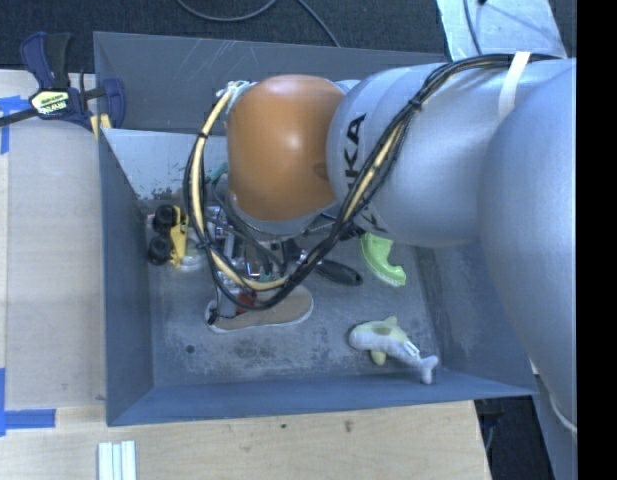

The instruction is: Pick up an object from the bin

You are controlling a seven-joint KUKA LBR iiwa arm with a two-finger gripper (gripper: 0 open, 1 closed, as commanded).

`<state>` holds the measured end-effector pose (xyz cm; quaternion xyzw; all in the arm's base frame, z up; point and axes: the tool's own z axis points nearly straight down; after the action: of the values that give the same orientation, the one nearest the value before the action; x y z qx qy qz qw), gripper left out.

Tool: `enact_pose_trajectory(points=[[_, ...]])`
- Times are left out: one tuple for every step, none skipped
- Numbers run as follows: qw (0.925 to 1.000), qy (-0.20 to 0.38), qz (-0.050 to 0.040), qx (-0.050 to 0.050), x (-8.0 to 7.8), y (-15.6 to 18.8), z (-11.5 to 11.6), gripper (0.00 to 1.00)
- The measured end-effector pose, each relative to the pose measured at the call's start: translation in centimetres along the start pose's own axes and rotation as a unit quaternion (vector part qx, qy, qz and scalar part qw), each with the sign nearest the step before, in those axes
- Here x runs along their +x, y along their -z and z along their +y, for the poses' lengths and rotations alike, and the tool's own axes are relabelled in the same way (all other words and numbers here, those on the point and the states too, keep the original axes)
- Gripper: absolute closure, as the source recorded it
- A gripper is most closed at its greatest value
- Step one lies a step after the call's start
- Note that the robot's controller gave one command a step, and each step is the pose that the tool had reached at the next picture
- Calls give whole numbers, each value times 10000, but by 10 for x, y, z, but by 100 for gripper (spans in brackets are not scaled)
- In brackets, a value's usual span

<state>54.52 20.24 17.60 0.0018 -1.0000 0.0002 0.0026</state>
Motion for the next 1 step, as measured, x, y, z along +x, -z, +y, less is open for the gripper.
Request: enact_pose_trajectory(points=[[10000, -15, -34, -7, -1, 5, -1, 0]])
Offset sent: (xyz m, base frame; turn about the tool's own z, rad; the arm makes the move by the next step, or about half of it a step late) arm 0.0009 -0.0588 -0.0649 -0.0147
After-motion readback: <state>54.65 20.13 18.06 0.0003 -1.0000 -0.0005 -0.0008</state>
